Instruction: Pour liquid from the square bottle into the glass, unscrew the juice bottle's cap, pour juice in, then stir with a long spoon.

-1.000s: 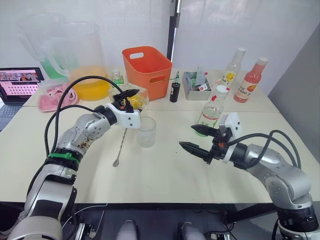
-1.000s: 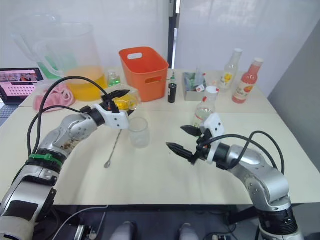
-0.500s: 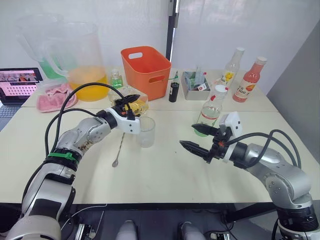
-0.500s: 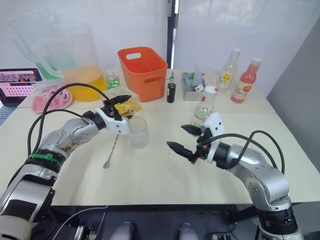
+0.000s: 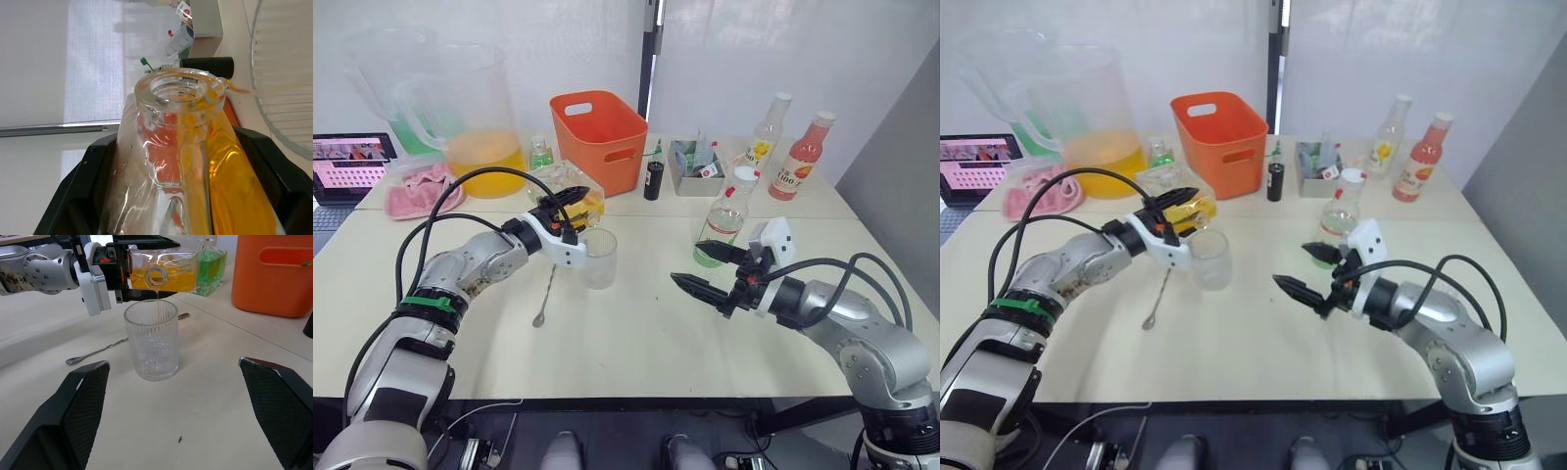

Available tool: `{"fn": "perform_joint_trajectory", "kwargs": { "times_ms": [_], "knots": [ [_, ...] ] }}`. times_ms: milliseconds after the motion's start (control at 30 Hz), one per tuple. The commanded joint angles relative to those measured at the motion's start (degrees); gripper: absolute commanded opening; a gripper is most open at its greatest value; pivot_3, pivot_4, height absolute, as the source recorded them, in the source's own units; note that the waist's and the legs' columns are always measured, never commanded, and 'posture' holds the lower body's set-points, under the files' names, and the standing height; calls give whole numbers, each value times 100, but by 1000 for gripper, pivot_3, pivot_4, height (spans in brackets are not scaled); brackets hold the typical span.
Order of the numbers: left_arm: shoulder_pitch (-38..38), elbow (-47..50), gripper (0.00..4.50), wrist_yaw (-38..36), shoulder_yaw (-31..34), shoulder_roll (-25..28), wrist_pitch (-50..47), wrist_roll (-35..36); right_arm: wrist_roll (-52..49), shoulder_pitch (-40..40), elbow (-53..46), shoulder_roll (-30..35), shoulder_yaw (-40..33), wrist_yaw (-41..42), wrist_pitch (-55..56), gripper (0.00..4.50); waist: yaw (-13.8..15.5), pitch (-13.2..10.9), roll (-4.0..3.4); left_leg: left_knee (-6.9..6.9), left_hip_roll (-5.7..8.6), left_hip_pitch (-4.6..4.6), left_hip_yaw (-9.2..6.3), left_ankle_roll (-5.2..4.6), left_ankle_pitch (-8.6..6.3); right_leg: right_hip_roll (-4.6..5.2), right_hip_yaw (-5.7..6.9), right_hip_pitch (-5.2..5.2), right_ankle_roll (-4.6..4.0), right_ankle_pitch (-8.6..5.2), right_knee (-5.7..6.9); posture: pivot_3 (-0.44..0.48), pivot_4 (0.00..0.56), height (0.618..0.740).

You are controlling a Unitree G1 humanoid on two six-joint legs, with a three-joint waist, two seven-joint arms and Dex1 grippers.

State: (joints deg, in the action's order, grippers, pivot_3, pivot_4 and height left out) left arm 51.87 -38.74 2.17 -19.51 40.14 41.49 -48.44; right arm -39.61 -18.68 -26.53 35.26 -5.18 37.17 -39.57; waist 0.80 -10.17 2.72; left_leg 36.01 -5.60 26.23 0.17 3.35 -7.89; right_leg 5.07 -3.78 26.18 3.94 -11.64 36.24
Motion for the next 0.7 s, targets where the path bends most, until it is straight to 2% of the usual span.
{"fn": "perform_joint_trajectory", "kwargs": {
  "times_ms": [33, 700],
  "knots": [
    [397, 389, 2810, 417, 119, 116, 69, -39, -152, 11, -220, 35, -172, 10, -24, 4466, 2, 0, 0, 0, 0, 0, 0, 0, 0, 0, 0, 0, 0, 0, 0, 0, 150, 703],
    [501, 421, 2810, 979, -140, 263, 33, -613, -124, -39, -195, -47, -94, 11, -1, 4466, 5, 0, 0, 2, 0, 0, 0, 0, 0, 1, 0, 0, 0, 0, 1, 0, 150, 703]
  ]
}}
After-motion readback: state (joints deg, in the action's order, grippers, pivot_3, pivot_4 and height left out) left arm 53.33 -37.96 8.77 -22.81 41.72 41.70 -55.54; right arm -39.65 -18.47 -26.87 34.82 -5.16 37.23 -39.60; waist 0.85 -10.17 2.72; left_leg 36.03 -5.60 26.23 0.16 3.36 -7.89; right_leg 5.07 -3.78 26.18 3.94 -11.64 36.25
